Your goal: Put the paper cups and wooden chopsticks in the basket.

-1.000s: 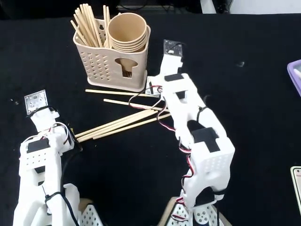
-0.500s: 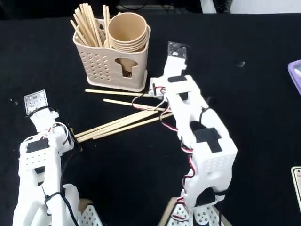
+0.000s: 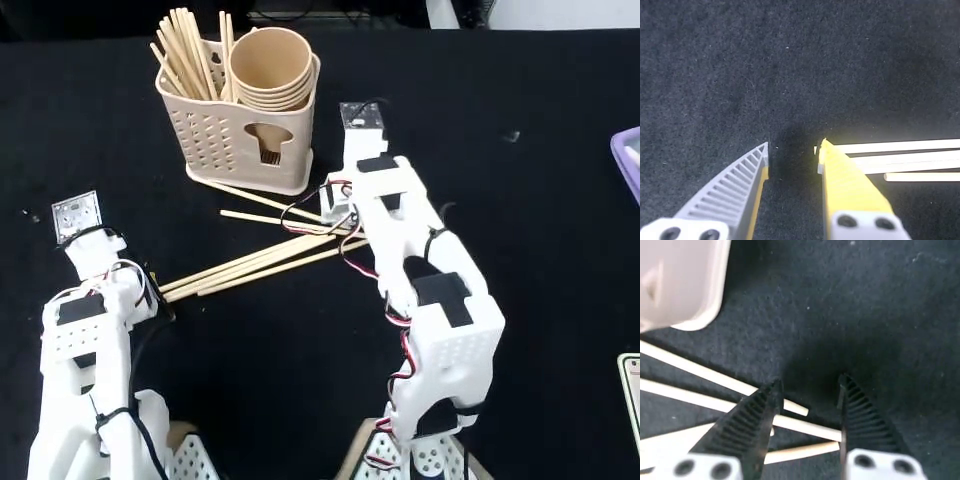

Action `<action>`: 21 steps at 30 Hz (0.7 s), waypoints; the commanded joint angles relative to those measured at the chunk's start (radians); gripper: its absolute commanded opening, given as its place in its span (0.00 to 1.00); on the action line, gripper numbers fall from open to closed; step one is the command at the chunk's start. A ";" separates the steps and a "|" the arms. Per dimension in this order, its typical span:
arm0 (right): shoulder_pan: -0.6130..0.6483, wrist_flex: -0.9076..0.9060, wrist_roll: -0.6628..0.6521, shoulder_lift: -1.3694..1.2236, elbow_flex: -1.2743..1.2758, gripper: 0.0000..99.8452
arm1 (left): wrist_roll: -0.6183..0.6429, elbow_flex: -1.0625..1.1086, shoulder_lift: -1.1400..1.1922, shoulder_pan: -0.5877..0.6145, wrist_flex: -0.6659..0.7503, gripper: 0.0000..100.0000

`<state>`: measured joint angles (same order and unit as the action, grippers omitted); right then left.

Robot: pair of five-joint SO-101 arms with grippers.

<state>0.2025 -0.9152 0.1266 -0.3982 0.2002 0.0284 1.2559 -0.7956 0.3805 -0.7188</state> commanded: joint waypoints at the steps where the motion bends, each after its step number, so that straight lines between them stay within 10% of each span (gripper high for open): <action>1: -0.003 -0.075 -0.132 0.019 0.016 0.19 | 0.005 -0.005 -0.025 0.010 0.012 0.17; 21: -0.020 -0.157 -0.160 0.223 0.054 0.19 | 0.000 -0.007 -0.025 0.001 0.006 0.17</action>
<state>0.2056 -1.0825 -0.0453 -0.2785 0.2386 0.0284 1.2559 -0.7956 0.3805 -0.7188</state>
